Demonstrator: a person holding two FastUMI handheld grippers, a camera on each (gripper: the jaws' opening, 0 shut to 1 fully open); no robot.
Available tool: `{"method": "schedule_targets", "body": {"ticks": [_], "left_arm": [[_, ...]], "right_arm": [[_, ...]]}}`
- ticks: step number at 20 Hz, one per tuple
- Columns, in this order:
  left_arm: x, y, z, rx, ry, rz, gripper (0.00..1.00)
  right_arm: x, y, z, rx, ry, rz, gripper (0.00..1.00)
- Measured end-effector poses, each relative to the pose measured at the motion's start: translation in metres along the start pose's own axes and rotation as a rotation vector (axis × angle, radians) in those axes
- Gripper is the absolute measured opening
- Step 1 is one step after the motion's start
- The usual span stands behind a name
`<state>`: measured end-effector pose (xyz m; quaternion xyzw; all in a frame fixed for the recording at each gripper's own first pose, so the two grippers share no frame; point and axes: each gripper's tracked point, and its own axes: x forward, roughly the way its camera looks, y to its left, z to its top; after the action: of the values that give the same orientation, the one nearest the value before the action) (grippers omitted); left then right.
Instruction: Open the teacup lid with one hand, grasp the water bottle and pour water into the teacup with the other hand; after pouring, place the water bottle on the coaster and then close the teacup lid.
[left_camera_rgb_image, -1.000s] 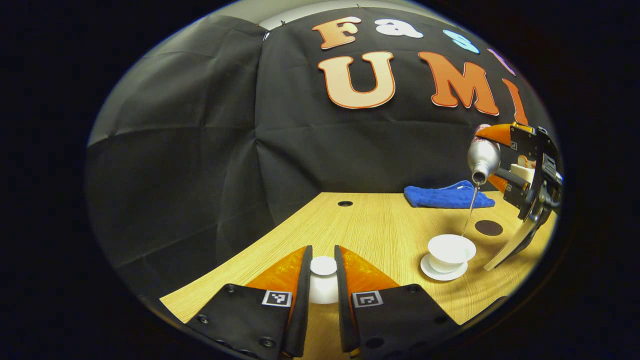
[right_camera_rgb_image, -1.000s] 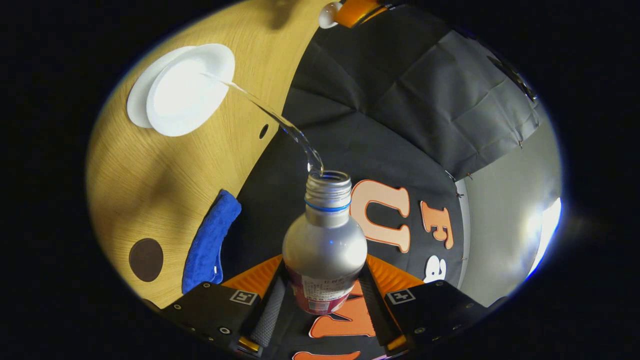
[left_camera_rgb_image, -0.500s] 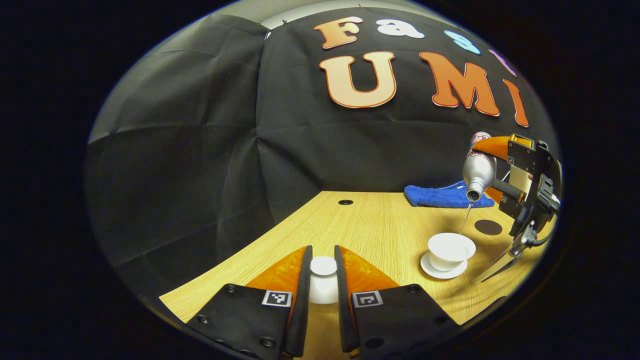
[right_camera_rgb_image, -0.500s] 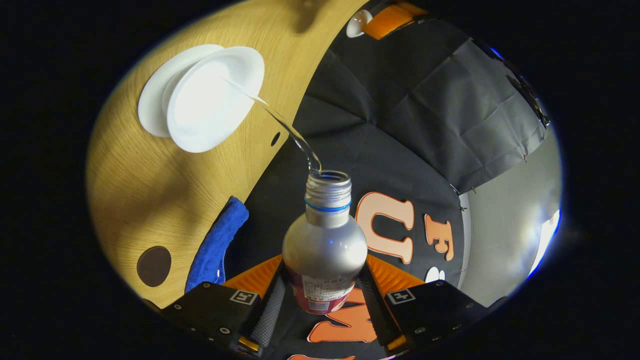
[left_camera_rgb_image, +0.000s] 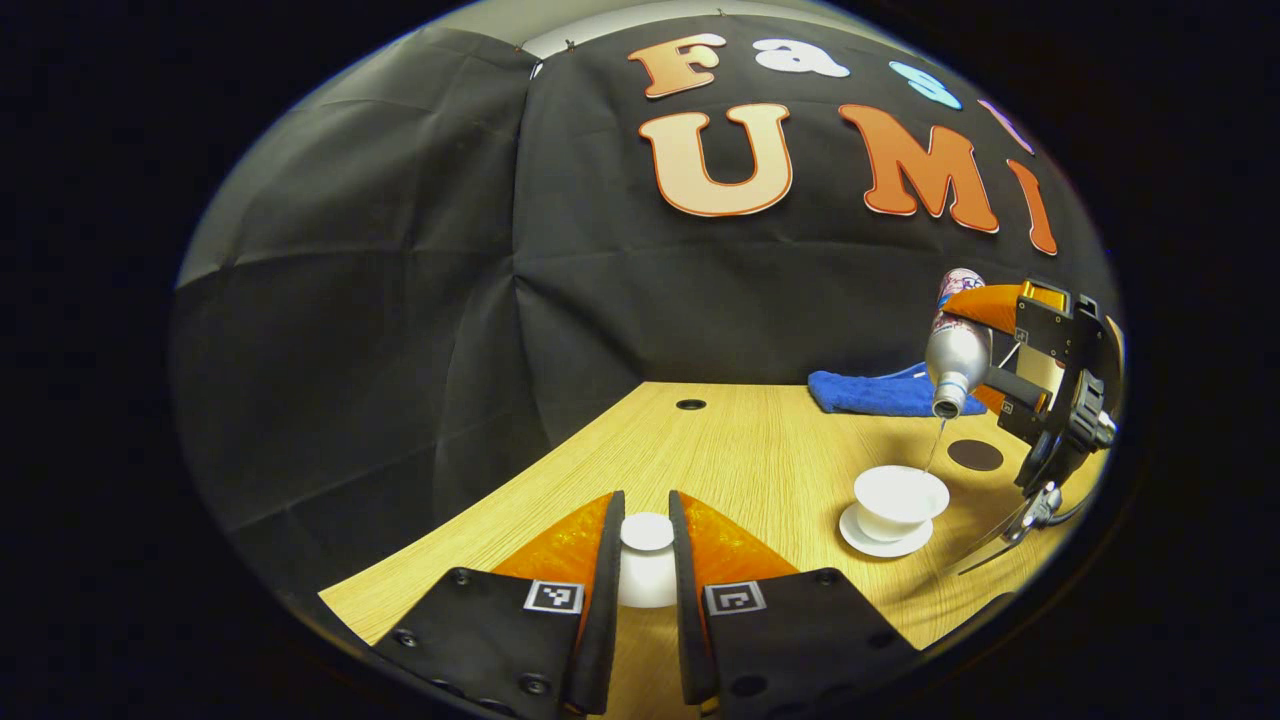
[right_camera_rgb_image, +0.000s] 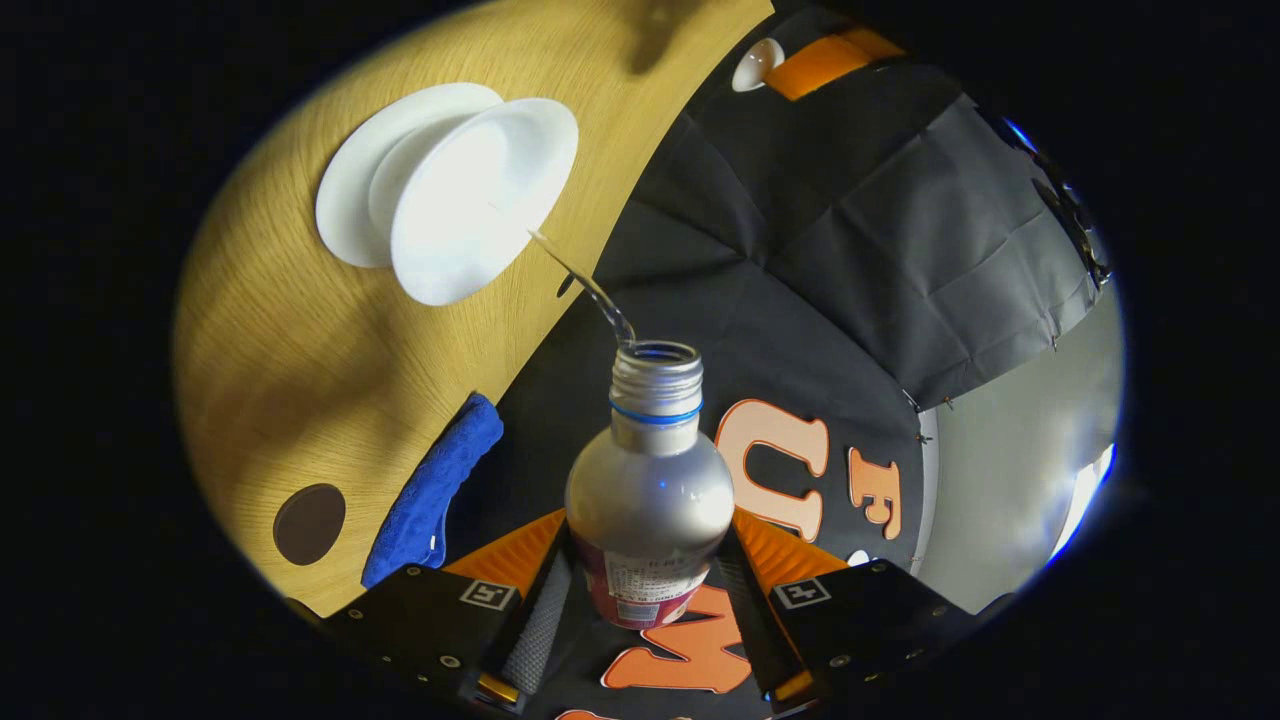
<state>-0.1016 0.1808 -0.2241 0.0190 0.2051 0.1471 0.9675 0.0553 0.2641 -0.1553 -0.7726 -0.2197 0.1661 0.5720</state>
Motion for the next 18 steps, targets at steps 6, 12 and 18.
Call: {"method": "schedule_targets", "body": {"ticks": [6,12,18], "left_arm": [[-0.001,-0.001,0.001,0.000,-0.003,-0.002,0.30],[-0.004,-0.003,0.002,0.004,-0.005,-0.009,0.30],[-0.003,-0.005,0.005,0.015,-0.015,-0.019,0.30]], "right_arm": [[-0.003,0.007,0.007,0.004,-0.011,0.018,0.78],[-0.004,0.010,0.014,0.023,-0.022,0.028,0.78],[-0.004,0.014,0.016,0.050,-0.025,0.037,0.75]]}}
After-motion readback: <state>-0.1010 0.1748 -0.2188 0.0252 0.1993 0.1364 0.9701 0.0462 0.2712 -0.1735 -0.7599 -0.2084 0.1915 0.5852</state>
